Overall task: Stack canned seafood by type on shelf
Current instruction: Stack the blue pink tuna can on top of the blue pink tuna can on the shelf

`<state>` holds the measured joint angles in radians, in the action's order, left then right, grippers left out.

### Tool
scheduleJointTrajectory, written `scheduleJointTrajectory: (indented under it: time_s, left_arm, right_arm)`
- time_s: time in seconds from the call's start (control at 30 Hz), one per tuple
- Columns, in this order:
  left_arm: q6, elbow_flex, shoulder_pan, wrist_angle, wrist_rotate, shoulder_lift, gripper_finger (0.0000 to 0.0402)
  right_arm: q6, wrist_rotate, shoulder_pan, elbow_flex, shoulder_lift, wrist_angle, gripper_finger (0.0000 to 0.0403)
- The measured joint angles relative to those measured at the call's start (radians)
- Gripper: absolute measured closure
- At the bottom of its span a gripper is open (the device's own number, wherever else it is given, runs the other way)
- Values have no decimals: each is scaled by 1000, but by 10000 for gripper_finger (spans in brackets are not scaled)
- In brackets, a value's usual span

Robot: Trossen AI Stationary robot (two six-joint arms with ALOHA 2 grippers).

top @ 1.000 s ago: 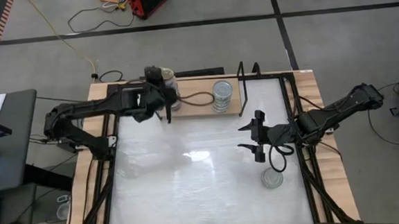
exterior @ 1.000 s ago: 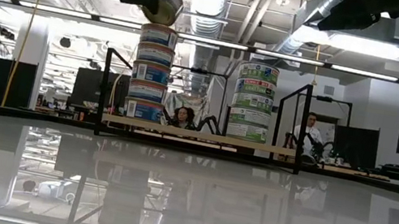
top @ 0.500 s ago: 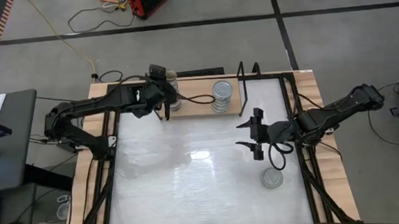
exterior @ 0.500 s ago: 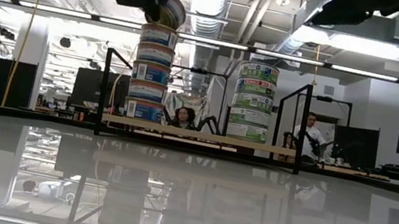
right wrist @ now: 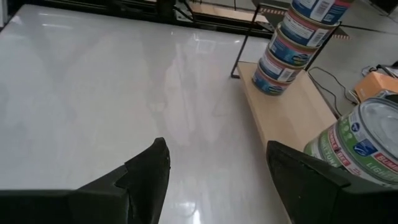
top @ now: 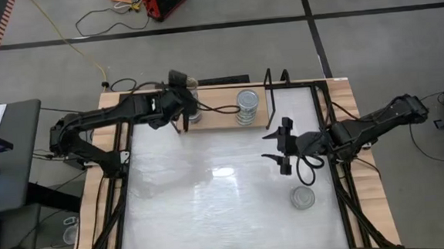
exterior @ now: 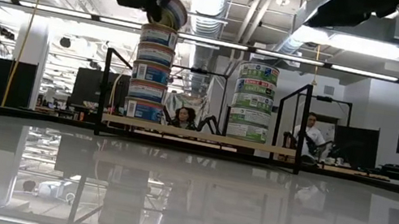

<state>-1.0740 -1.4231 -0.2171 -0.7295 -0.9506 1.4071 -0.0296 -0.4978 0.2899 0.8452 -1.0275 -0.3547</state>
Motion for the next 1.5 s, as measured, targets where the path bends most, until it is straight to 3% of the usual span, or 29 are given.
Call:
scheduleJointTrajectory:
  time_s: [0.6,1.03,1.5]
  left_arm:
    - [41,0,-64,12,77,1,204]
    - [39,0,5,8,63,2,101]
    - [41,0,54,-41,20,2,93]
  right_arm:
    - [4,0,2,0,0,-1,111]
    - [4,0,3,0,0,-2,111]
    - [-11,0,3,0,0,-2,111]
